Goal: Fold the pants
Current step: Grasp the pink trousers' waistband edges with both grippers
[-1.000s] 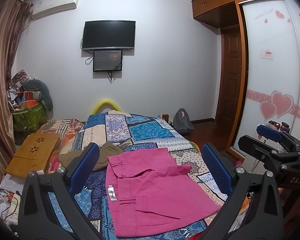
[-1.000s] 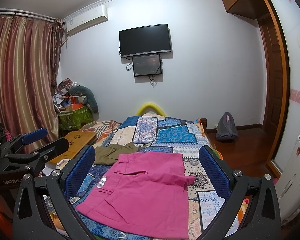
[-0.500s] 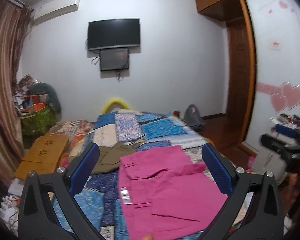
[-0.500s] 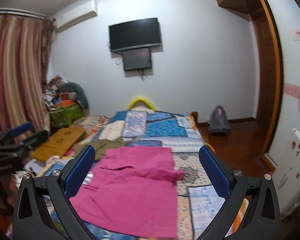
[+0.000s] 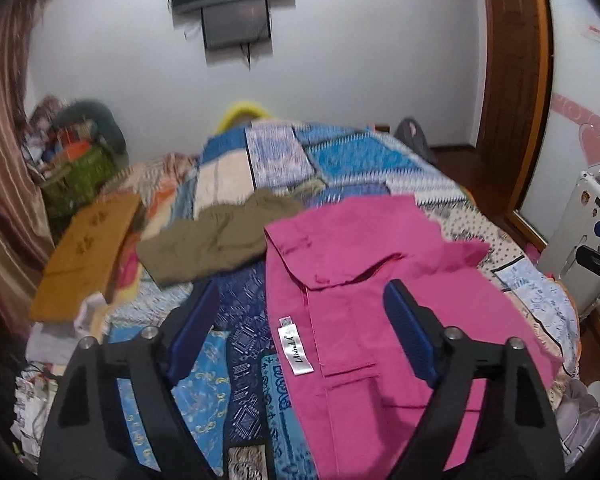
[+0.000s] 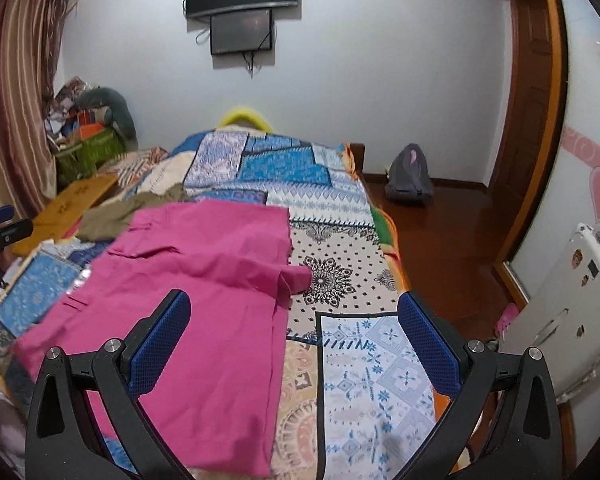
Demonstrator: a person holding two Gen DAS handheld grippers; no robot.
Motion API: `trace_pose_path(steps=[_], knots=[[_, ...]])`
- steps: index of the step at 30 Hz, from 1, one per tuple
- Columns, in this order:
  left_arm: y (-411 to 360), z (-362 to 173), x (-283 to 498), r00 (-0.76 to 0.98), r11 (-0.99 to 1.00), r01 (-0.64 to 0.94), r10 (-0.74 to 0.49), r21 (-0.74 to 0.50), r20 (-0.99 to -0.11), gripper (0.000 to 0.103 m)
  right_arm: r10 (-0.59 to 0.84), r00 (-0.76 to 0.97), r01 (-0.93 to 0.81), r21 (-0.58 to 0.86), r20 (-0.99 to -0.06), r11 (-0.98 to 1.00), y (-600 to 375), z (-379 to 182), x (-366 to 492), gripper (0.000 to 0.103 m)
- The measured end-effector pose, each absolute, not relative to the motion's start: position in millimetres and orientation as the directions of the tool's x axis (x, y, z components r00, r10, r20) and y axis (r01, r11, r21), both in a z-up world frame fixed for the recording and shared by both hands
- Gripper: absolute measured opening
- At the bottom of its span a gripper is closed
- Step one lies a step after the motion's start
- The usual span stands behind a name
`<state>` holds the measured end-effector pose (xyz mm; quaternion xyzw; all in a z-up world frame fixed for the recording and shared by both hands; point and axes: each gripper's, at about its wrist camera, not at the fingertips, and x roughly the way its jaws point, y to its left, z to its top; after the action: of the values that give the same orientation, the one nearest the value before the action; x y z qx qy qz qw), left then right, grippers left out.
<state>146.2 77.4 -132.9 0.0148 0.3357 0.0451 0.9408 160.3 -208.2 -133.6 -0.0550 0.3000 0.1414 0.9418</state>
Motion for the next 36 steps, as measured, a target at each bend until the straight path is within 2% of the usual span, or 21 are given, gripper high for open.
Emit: trace_pose_path(steps=[2, 5, 8, 16, 18, 21, 22, 24, 28, 30, 36], knots=[[84, -149, 165, 0.743, 0.996, -0.073, 0.087, 0.048, -0.664, 0.069, 0.236, 0.77, -0.31, -0.024, -0.592, 0.95, -206, -138, 172, 0.098], [90, -168, 191, 0.703, 0.997, -0.065, 0.078, 0.045, -0.707, 0.06, 0.246, 0.755, -0.325, -0.021, -0.608, 0.946, -201, -148, 189, 0.095], [96, -192, 214, 0.65, 0.999, -0.046, 0.034, 0.005, -0.759, 0.05, 0.263, 0.739, -0.336, -0.001, -0.62, 0.942, -198, -160, 207, 0.087], [93, -228, 238, 0.582, 0.997, 0.021, -0.072, -0.073, -0.81, 0.048, 0.314, 0.643, -0.358, 0.089, -0.699, 0.93, -193, -201, 254, 0.068], [93, -237, 243, 0.561, 0.996, 0.026, -0.088, -0.088, -0.823, 0.048, 0.337, 0.611, -0.371, 0.117, -0.716, 0.921, -190, -210, 261, 0.057], [96, -242, 247, 0.547, 0.992, 0.029, -0.119, -0.123, -0.828, 0.047, 0.373, 0.563, -0.39, 0.161, -0.737, 0.907, -183, -221, 270, 0.048], [97, -243, 247, 0.546, 0.991, 0.029, -0.126, -0.131, -0.828, 0.046, 0.387, 0.549, -0.399, 0.174, -0.741, 0.9, -181, -224, 272, 0.047], [99, -244, 247, 0.539, 0.99, 0.023, -0.132, -0.142, -0.832, 0.04, 0.405, 0.521, -0.417, 0.19, -0.751, 0.889, -176, -230, 275, 0.034], [99, -243, 244, 0.543, 0.992, 0.02, -0.114, -0.123, -0.832, 0.024, 0.42, 0.505, -0.44, 0.195, -0.754, 0.877, -169, -232, 276, 0.02], [99, -242, 243, 0.545, 0.993, 0.023, -0.111, -0.117, -0.831, 0.018, 0.416, 0.507, -0.439, 0.189, -0.755, 0.878, -170, -231, 276, 0.008], [98, -235, 237, 0.568, 0.997, 0.025, -0.075, -0.074, -0.819, 0.016, 0.394, 0.512, -0.422, 0.175, -0.763, 0.889, -173, -233, 281, 0.005]])
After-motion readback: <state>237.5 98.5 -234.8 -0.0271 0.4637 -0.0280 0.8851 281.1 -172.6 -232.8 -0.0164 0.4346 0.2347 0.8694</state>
